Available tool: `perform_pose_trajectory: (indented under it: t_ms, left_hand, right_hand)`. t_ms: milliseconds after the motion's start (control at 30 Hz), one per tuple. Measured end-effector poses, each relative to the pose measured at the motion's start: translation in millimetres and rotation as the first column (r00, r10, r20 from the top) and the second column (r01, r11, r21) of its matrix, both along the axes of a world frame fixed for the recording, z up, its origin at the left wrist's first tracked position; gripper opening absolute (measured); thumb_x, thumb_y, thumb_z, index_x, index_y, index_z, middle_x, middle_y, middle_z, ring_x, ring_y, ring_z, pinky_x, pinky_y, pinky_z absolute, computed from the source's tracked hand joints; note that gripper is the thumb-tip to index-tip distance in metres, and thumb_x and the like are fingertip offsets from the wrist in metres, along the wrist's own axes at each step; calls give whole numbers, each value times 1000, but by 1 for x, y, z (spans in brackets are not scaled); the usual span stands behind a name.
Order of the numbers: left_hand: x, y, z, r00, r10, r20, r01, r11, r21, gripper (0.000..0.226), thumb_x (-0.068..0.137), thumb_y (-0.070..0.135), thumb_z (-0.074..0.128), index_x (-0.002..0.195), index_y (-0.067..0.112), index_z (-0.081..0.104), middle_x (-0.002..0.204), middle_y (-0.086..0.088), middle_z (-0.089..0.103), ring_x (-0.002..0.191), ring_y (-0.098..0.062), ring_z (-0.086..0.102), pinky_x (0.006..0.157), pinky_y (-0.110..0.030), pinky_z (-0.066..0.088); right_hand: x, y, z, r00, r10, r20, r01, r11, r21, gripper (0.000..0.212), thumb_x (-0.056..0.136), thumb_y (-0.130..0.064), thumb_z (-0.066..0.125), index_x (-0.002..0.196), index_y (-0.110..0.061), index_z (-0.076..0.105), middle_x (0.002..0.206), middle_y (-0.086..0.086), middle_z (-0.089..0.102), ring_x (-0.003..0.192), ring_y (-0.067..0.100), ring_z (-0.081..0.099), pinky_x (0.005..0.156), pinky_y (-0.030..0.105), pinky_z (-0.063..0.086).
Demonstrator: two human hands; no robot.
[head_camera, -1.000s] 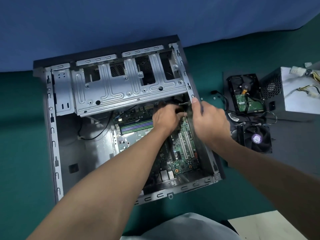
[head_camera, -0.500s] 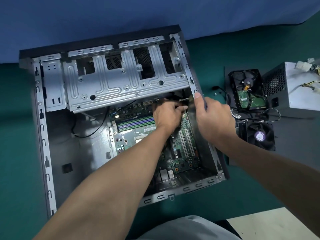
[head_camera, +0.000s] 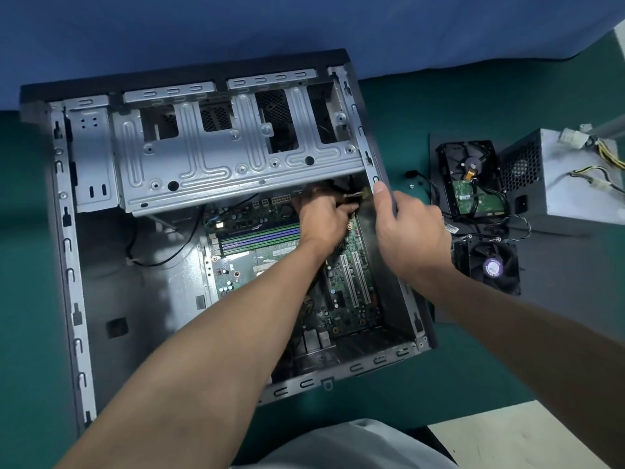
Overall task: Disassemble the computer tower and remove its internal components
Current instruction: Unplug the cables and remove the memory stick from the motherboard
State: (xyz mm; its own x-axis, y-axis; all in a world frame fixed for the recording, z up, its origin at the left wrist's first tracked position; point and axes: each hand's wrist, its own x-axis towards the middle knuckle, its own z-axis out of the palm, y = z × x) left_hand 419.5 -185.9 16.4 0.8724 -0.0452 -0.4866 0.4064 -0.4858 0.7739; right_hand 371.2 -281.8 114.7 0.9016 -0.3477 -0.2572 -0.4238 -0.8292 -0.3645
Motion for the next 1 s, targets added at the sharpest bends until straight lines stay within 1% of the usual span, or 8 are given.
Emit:
perform_pose_trajectory:
  t_ms: [100,267,367,467,533,700,833,1000]
  left_hand:
    - [-7,1,4,996,-20,91,23,999,-27,20,92,20,65,93,2,73,67,2,69,32,1,39,37,-11,35]
    - [-13,12,10,935,-206,288,185,978,100,27,92,26,65,108,7,72,93,-10,74,81,-20,65,89,-18,43]
    - [-11,22,15,904,-289,314,236,952,197,21,94,24,62,104,9,73,88,-10,74,78,-23,67,85,-38,53]
    - [-21,31,20,880,-257,400,158,951,265,20,95,26,60,104,13,72,95,-5,73,90,-22,64,104,-49,39]
    - [-29,35,25,879,-202,432,59,945,323,22,97,30,56,104,16,71,96,-1,71,97,-22,60,101,-40,30]
    - [-35,44,43,900,-159,407,-56,882,468,27,96,32,49,101,15,69,97,-3,70,95,-21,54,78,-30,23]
    - [-53,58,53,850,-329,412,69,845,530,28,88,34,51,88,12,68,106,-2,63,103,-15,43,89,-32,27]
    - [-82,73,51,720,-682,127,415,570,709,32,82,49,64,82,17,68,137,-4,40,132,-23,22,112,-42,7]
  right_hand:
    - [0,0,0,1000,-5,0,5,1000,-10,57,92,-64,14,65,-21,40,71,7,57,73,31,55,72,46,50]
    - [0,0,0,1000,1,1,-1,1000,-28,58,93,-63,14,69,-21,46,73,6,58,75,31,55,73,45,49]
    - [0,1,1,1000,0,6,0,999,-34,57,93,-63,14,68,-22,45,72,5,57,74,31,55,73,45,48]
    - [-1,2,2,1000,3,16,-2,999,-37,58,93,-63,14,68,-21,45,69,4,57,70,29,56,71,44,49]
    - [-1,2,3,1000,3,18,-2,999,-35,58,93,-64,14,67,-22,45,69,5,58,68,29,57,72,45,50]
    - [-1,3,6,1000,7,28,-6,1000,-31,59,94,-62,15,66,-20,46,68,6,59,66,29,57,72,46,51]
    - [-1,4,7,999,5,37,-3,1000,-30,59,94,-61,16,66,-20,47,70,7,59,67,30,56,71,44,50]
    - [-1,3,7,999,6,47,-5,1000,-8,58,94,-61,17,66,-19,47,70,7,59,66,31,57,70,43,51]
